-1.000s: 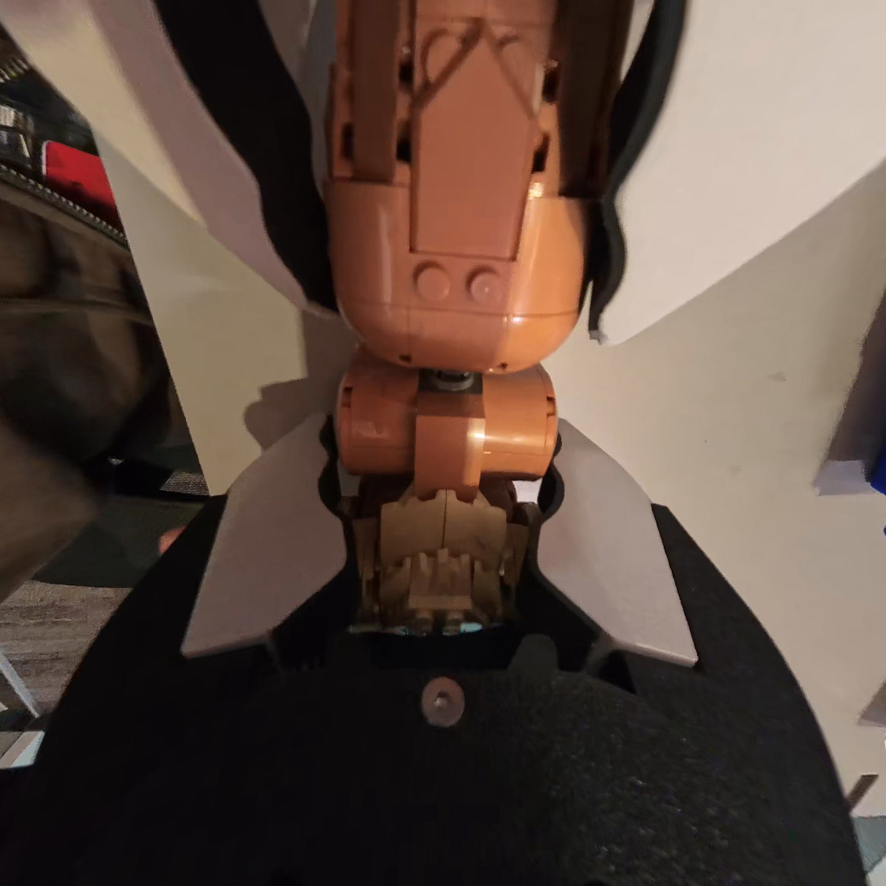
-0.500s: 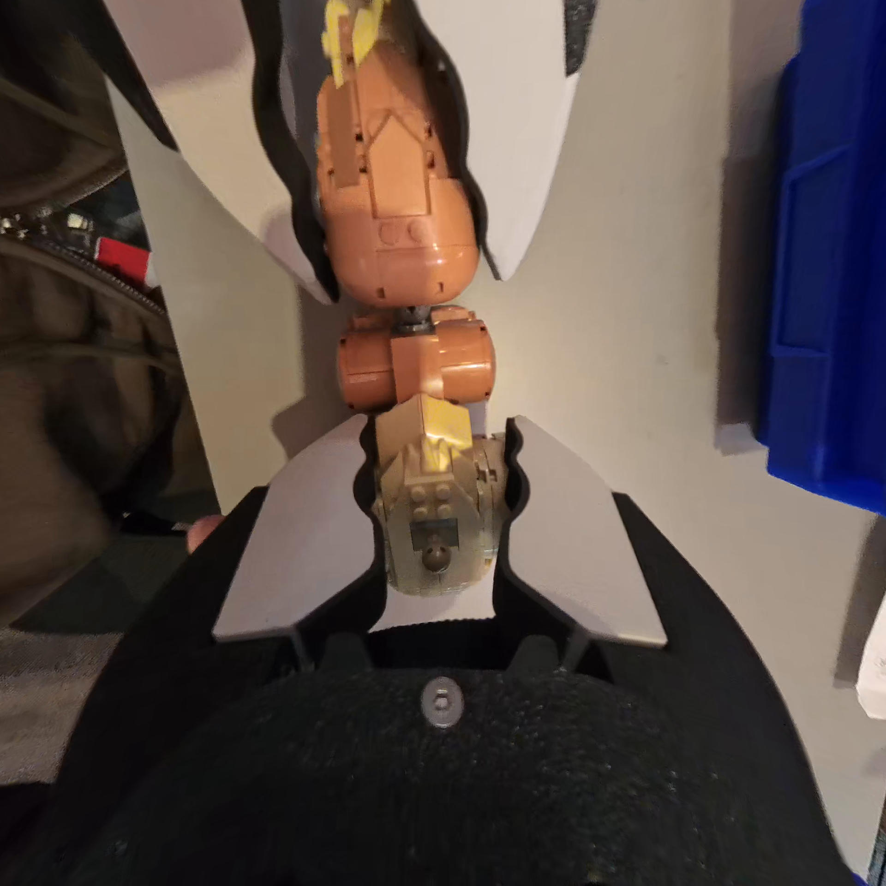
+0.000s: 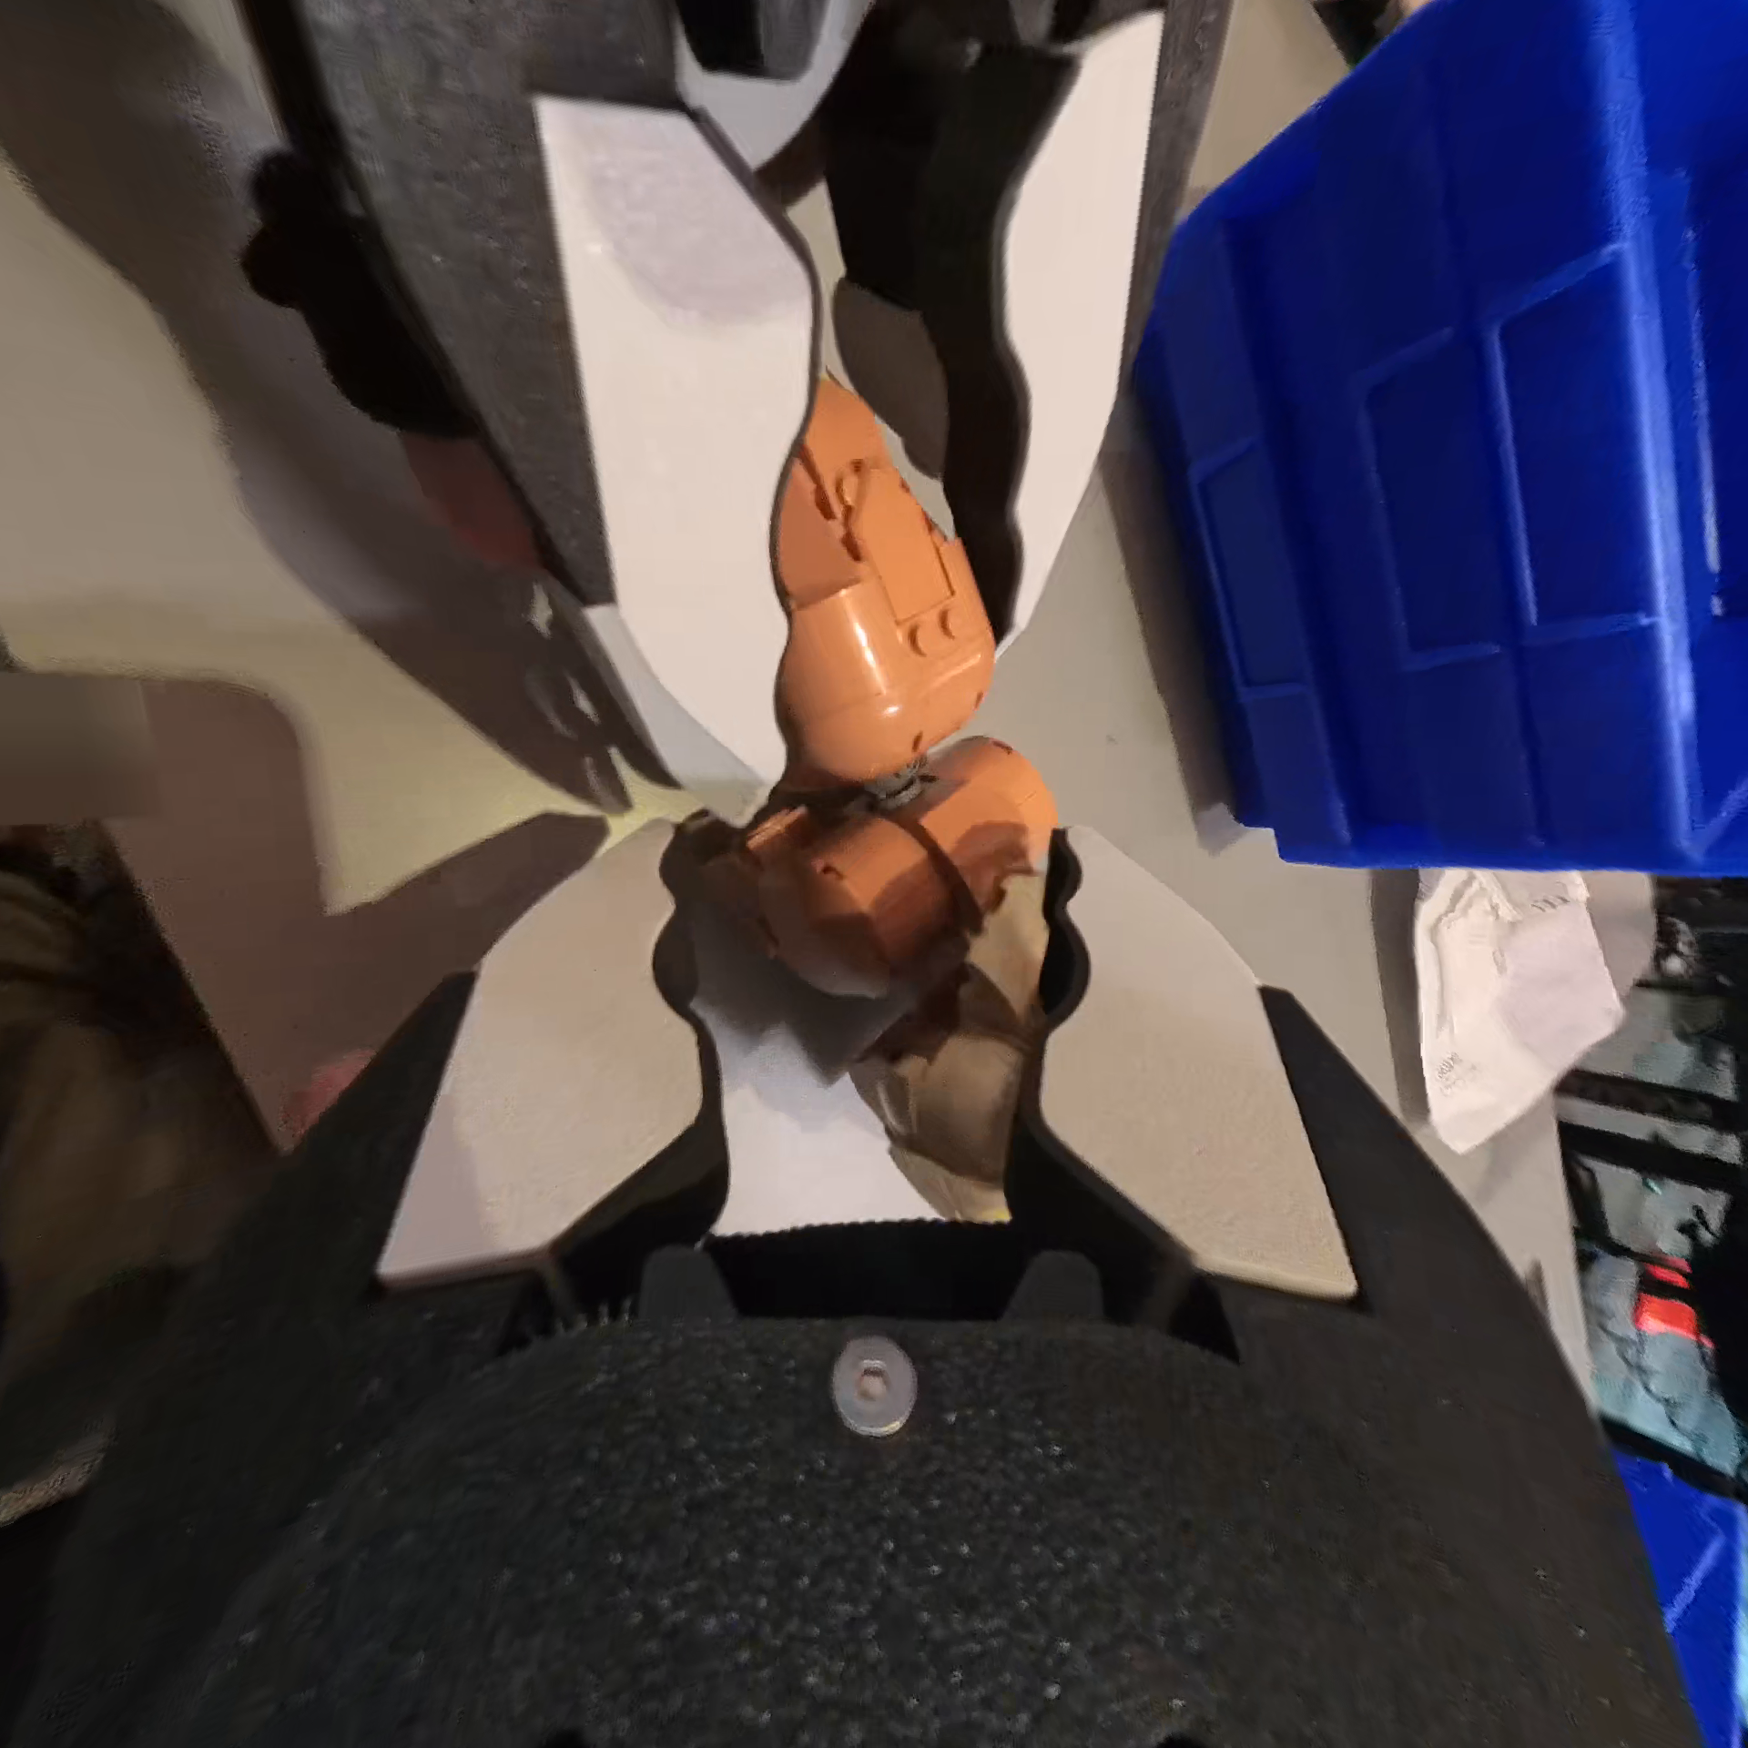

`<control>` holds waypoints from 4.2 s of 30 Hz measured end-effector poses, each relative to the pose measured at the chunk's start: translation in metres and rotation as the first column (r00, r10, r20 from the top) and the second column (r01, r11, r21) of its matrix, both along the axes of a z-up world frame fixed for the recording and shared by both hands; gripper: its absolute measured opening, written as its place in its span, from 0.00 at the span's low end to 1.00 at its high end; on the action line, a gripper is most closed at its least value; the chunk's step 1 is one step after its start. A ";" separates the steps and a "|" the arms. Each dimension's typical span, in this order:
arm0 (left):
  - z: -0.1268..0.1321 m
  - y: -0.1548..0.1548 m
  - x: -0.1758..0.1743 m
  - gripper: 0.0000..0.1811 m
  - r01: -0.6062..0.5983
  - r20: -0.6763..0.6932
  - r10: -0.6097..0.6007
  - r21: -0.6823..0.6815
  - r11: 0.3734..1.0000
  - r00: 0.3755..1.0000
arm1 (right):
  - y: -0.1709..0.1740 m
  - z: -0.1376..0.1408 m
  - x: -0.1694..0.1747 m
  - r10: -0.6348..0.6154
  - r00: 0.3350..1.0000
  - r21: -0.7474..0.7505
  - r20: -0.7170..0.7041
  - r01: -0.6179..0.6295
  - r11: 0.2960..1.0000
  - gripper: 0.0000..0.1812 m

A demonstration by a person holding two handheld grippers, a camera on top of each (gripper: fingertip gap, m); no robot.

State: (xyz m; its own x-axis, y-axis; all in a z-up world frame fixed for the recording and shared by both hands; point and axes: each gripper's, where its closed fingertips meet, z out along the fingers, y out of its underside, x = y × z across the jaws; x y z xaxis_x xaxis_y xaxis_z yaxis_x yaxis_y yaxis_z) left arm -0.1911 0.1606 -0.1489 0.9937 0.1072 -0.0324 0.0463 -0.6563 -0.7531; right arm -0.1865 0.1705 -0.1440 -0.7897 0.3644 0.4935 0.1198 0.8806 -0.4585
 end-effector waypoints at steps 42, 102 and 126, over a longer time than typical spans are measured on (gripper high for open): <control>0.007 0.003 0.005 0.31 0.018 0.015 -0.017 -0.038 0.999 1.000 | -0.006 -0.020 -0.027 0.091 0.934 0.226 -0.346 -0.011 0.974 0.36; -0.009 -0.010 -0.006 0.34 0.075 0.159 -0.042 -0.208 0.975 0.986 | 0.002 -0.028 -0.043 0.103 0.956 0.278 -0.273 -0.024 0.960 0.43; -0.007 -0.023 -0.003 0.32 0.117 0.439 -0.076 -0.068 0.991 0.895 | 0.000 -0.022 -0.043 0.168 0.928 0.323 -0.333 -0.055 0.945 0.35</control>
State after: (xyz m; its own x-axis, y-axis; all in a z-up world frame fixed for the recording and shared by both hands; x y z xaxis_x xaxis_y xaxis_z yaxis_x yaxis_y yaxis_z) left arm -0.1937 0.1380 -0.1561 0.9160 0.0271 0.4003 0.2884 -0.7382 -0.6098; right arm -0.2295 0.1701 -0.1659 -0.5710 0.0730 0.8177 -0.1060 0.9812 -0.1616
